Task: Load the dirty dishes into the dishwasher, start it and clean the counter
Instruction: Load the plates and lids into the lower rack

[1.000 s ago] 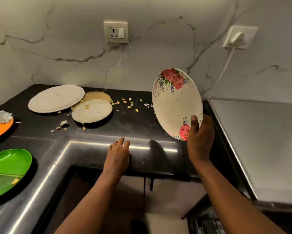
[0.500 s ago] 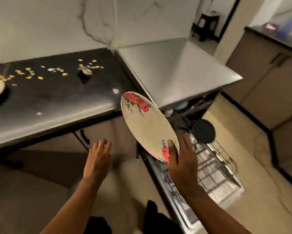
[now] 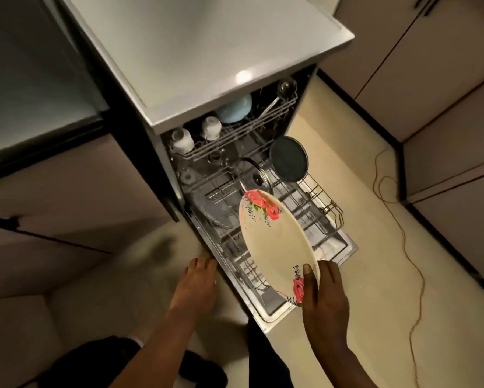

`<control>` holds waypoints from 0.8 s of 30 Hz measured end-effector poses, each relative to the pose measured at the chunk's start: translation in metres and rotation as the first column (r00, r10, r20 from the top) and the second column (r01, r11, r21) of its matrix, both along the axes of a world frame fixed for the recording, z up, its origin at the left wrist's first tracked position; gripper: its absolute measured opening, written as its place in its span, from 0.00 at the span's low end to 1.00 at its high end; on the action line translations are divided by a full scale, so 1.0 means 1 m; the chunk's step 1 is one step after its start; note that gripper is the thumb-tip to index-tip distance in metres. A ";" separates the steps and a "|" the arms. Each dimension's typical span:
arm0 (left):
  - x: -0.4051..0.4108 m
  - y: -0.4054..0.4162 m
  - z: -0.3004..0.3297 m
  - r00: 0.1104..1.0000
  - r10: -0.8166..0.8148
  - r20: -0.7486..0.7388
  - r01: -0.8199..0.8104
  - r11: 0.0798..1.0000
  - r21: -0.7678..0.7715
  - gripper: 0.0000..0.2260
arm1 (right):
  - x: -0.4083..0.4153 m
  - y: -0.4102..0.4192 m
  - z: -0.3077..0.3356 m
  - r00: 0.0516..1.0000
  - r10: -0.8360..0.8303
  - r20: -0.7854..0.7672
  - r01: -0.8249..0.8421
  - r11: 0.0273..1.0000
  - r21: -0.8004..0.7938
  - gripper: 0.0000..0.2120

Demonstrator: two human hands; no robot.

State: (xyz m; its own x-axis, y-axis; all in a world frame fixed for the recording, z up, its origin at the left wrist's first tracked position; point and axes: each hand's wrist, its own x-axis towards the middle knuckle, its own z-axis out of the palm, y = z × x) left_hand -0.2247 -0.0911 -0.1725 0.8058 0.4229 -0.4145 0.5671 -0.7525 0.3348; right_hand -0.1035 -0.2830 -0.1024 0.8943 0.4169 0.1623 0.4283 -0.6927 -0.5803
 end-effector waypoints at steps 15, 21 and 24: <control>0.156 -0.083 -0.274 0.948 -0.041 -0.314 0.025 0.998 -0.054 0.35 | 0.203 -0.012 -0.194 0.985 -0.129 -0.116 0.129 0.992 -0.004 0.12; 0.109 -0.084 -0.323 0.918 -0.184 -0.352 0.192 0.981 -0.012 0.41 | 0.235 -0.017 -0.244 0.975 -0.184 -0.126 0.190 0.981 0.036 0.13; 0.098 -0.082 -0.334 0.932 -0.226 -0.284 0.209 0.974 -0.090 0.40 | 0.258 -0.004 -0.257 0.971 -0.215 -0.110 0.222 0.973 0.064 0.11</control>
State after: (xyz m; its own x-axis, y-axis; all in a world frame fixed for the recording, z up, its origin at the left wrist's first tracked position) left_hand -0.1268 -0.1730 -0.5067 0.7159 0.2200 -0.6626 0.4709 -0.8528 0.2257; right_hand 0.1545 -0.2870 -0.3597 0.9757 0.1997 0.0897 0.2078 -0.7155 -0.6670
